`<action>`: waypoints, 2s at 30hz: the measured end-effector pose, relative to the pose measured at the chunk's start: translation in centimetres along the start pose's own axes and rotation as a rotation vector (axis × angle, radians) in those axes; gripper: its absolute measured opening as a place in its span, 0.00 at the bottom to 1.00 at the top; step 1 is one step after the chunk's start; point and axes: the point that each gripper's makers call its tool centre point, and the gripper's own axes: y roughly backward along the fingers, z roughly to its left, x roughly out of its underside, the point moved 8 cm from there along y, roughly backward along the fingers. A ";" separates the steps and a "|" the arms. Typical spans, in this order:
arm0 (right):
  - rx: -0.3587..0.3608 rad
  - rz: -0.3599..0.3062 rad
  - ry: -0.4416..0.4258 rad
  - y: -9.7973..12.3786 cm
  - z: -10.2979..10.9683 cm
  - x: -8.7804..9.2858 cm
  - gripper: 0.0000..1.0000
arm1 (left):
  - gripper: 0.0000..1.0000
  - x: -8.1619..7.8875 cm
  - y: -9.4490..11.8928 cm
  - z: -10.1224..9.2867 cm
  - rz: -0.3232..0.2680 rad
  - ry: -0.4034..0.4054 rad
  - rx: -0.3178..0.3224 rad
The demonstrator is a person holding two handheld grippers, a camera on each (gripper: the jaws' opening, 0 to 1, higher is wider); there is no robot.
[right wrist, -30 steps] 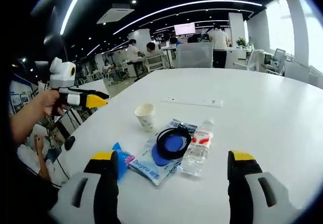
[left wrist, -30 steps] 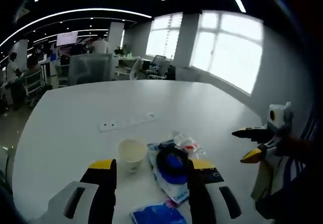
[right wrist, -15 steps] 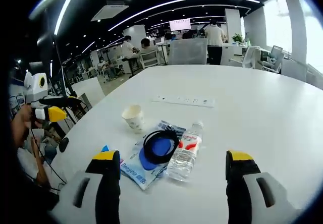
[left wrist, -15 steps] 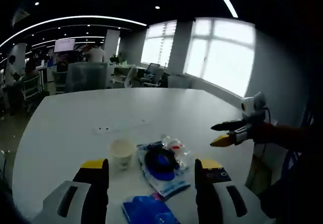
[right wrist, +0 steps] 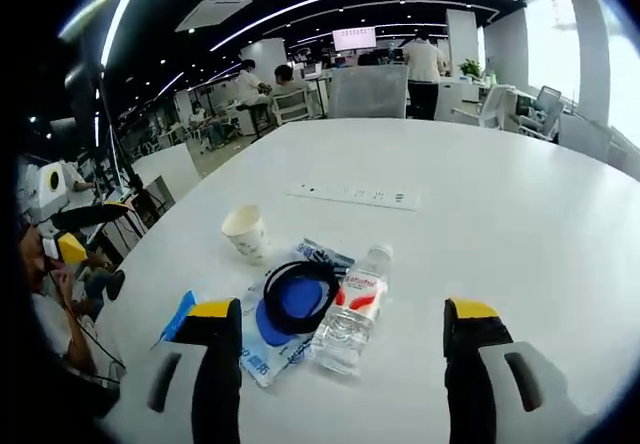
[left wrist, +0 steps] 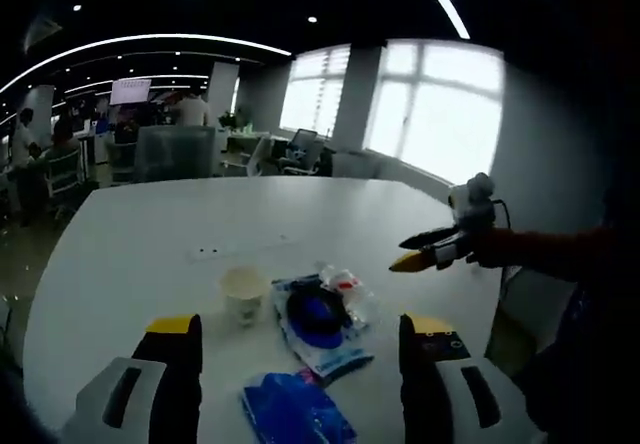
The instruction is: Arrange the tabletop items into an orderly group along one side of the table until the central work area is clear of visible clutter.
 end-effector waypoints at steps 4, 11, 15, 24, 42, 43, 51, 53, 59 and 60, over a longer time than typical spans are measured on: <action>0.014 0.016 0.022 -0.9 -0.1 -0.6 0.78 | 0.85 0.1 0.1 0.5 0.002 -0.013 0.000; 0.033 0.022 0.052 -2.7 -0.2 -2.3 0.78 | 0.93 0.1 -0.1 1.2 0.000 -0.009 0.016; 0.035 0.036 0.051 -4.0 -0.4 -2.8 0.77 | 0.93 0.0 -0.2 1.5 -0.006 -0.017 0.023; 0.043 0.083 0.001 -6.0 -0.5 -3.1 0.73 | 0.99 0.2 -0.6 2.3 -0.011 -0.030 0.033; 0.096 0.126 -0.077 -10.7 -1.7 -2.5 0.54 | 0.98 0.8 -1.8 2.9 0.018 -0.060 0.076; 0.096 0.132 -0.078 -10.8 -1.7 -2.4 0.53 | 0.97 0.7 -1.9 2.8 0.015 -0.061 0.078; 0.117 0.128 -0.062 -12.6 -2.1 -2.1 0.44 | 0.94 -0.2 -1.9 3.3 -0.051 -0.051 0.070; 0.118 0.129 -0.064 -13.0 -2.2 -2.2 0.43 | 0.94 -0.2 -2.0 3.6 -0.051 -0.040 0.071; 0.124 0.155 -0.100 -14.1 -2.3 -1.9 0.39 | 0.94 0.2 -2.4 4.1 -0.028 -0.035 0.071; 0.131 0.159 -0.095 -14.1 -2.2 -1.9 0.39 | 0.94 0.2 -2.4 4.1 -0.028 -0.035 0.074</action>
